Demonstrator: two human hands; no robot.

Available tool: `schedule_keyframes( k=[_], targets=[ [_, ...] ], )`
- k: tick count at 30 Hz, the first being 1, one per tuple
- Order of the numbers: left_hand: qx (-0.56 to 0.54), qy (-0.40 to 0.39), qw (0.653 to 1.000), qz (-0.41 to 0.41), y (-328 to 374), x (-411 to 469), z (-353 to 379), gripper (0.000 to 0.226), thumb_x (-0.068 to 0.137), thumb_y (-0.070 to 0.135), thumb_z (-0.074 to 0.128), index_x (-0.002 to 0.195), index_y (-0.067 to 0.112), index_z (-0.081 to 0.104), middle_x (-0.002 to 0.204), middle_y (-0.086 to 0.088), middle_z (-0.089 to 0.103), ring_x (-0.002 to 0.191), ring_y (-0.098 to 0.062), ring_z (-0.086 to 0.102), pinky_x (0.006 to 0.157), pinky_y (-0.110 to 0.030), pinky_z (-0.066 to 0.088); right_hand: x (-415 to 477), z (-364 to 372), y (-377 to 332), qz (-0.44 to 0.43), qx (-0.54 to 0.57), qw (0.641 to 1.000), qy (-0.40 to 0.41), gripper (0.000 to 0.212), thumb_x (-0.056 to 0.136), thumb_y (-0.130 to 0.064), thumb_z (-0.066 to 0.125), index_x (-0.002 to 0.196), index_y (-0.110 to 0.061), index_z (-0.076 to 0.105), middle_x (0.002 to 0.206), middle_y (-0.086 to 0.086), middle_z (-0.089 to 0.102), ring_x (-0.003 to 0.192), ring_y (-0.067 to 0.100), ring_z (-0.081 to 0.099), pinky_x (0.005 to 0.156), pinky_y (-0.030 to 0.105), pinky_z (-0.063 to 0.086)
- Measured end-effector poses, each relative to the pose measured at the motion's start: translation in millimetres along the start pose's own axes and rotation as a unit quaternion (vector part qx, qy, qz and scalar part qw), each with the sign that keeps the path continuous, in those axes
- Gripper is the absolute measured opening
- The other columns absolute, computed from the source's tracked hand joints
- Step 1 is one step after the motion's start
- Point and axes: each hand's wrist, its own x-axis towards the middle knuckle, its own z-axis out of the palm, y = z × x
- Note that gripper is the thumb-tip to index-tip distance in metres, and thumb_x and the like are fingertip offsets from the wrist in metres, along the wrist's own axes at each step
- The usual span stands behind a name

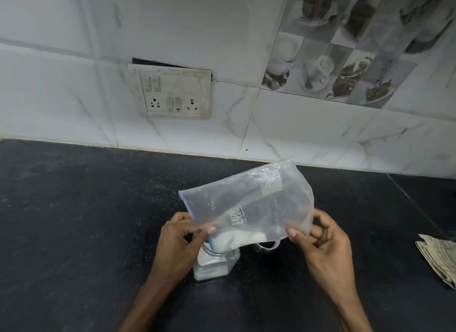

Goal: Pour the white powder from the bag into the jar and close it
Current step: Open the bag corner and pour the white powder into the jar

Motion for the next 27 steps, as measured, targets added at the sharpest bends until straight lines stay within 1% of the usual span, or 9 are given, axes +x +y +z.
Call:
schedule_keyframes(
  k=[4,8,11,13,16,20,23,25,27],
  targets=[
    [-0.005,0.001,1.000,-0.009,-1,-1,0,0.007,0.075,0.046,0.079,0.081,0.048,0.076,0.093,0.030,0.069,0.093,-0.012,0.067,0.077,-0.043,0.059,0,1,3,-0.007,-0.022,0.997,0.071,0.035,0.075,-0.008,0.081,0.108,-0.012,0.068,0.072,0.005,0.077,0.069,0.020,0.076,0.065,0.026,0.061],
    [0.012,-0.001,1.000,-0.004,2,0,1,0.041,0.076,0.021,0.082,0.077,0.060,0.071,0.092,0.038,0.067,0.094,-0.005,0.065,0.078,-0.035,0.058,1,1,0,-0.007,0.010,1.000,-0.003,0.032,0.085,0.001,0.070,0.114,-0.011,0.063,0.087,0.007,0.079,0.083,0.021,0.077,0.071,0.025,0.061],
    [-0.003,0.001,1.000,-0.015,-3,0,0,0.027,0.076,0.029,0.083,0.079,0.055,0.074,0.094,0.037,0.067,0.095,-0.009,0.067,0.080,-0.041,0.059,0,-1,0,-0.015,-0.022,0.999,0.047,0.042,0.076,-0.002,0.079,0.112,-0.016,0.063,0.078,0.004,0.078,0.073,0.018,0.077,0.067,0.026,0.062],
    [-0.002,0.001,1.000,-0.010,-3,0,1,0.030,0.076,0.027,0.081,0.079,0.056,0.073,0.093,0.038,0.067,0.094,-0.009,0.067,0.079,-0.041,0.060,-1,-1,-2,-0.037,-0.062,0.995,0.066,0.027,0.079,-0.010,0.078,0.104,-0.017,0.067,0.070,0.001,0.077,0.066,0.017,0.076,0.061,0.028,0.062],
    [0.010,-0.005,1.000,-0.007,0,0,2,0.026,0.077,0.017,0.081,0.078,0.043,0.077,0.086,0.032,0.070,0.093,-0.006,0.064,0.076,-0.041,0.058,-1,-2,-5,-0.061,-0.104,0.993,0.006,0.017,0.084,-0.014,0.074,0.100,-0.020,0.072,0.081,-0.006,0.078,0.075,0.010,0.075,0.066,0.028,0.061],
    [-0.002,0.007,1.000,-0.018,-6,0,0,0.007,0.075,0.035,0.081,0.080,0.036,0.076,0.090,0.030,0.069,0.090,-0.007,0.067,0.073,-0.043,0.059,1,-10,-10,-0.090,-0.108,0.990,0.022,0.022,0.076,-0.012,0.081,0.095,-0.021,0.074,0.089,-0.009,0.078,0.081,0.006,0.074,0.070,0.023,0.060],
    [-0.008,0.010,1.000,-0.019,-6,0,0,0.015,0.074,0.043,0.080,0.074,0.028,0.079,0.091,0.026,0.070,0.092,-0.009,0.067,0.076,-0.044,0.059,-1,-8,-9,-0.096,-0.087,0.991,0.023,0.028,0.074,-0.014,0.080,0.101,-0.018,0.072,0.090,-0.004,0.078,0.081,0.011,0.075,0.066,0.025,0.060],
    [-0.012,0.006,1.000,-0.024,-5,-1,0,0.005,0.075,0.035,0.083,0.075,0.037,0.079,0.092,0.029,0.070,0.094,-0.010,0.067,0.077,-0.043,0.059,-1,-7,-8,-0.101,-0.069,0.992,0.034,0.034,0.076,-0.005,0.079,0.105,-0.021,0.070,0.099,-0.007,0.077,0.088,0.008,0.074,0.071,0.020,0.059],
    [-0.004,0.010,1.000,-0.024,-4,0,1,0.030,0.077,0.018,0.083,0.077,0.048,0.076,0.095,0.032,0.068,0.093,-0.010,0.068,0.078,-0.041,0.059,-2,-5,-8,-0.118,-0.078,0.988,0.062,0.041,0.075,0.001,0.079,0.102,-0.028,0.069,0.104,-0.014,0.074,0.089,0.004,0.072,0.076,0.018,0.057]
  ],
)
